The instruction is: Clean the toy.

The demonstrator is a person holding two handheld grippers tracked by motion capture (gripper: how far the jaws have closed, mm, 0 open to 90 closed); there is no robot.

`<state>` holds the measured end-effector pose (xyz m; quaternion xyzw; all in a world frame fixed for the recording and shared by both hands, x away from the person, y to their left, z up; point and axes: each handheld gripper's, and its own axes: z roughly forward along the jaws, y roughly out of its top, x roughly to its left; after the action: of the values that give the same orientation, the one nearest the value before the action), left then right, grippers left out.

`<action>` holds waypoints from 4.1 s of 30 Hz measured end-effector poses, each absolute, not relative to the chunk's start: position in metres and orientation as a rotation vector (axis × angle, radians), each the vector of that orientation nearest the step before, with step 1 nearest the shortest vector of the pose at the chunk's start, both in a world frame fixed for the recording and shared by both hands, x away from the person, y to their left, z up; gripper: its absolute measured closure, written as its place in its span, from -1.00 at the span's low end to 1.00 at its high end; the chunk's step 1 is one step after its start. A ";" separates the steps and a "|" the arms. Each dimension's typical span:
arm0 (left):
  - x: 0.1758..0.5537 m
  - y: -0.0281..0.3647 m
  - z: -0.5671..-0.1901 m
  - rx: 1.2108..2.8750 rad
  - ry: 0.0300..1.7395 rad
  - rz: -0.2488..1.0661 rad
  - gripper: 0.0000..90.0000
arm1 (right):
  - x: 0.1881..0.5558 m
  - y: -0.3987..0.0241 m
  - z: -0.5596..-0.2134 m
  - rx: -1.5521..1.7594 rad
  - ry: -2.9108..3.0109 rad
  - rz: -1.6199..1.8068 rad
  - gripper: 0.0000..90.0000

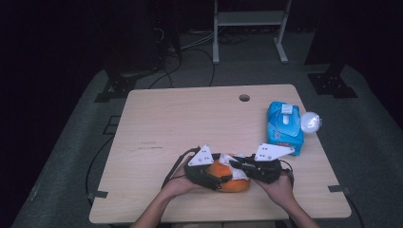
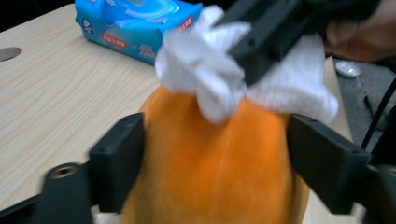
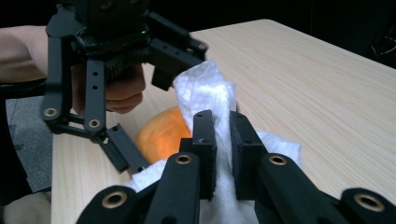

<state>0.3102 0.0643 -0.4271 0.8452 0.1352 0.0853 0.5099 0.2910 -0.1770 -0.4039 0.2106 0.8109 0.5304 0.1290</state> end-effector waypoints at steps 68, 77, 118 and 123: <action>0.314 0.071 -0.429 2.012 0.412 0.117 -0.50 | 0.311 -0.206 -0.412 0.826 2.378 1.621 0.81; 0.321 0.071 -0.437 2.033 0.508 0.035 -0.77 | 0.306 -0.205 -0.412 0.808 2.399 1.642 0.81; 0.313 0.067 -0.428 1.979 0.381 0.201 -0.41 | 0.300 -0.197 -0.398 0.715 2.388 1.591 0.81; 0.299 0.053 -0.422 2.023 0.242 0.314 -0.38 | 0.289 -0.176 -0.390 0.606 2.395 1.588 0.81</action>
<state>0.2994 0.0529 -0.4216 0.8417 0.1007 0.1306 0.5142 0.2886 -0.1762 -0.3902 0.2051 0.8112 0.5380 0.1022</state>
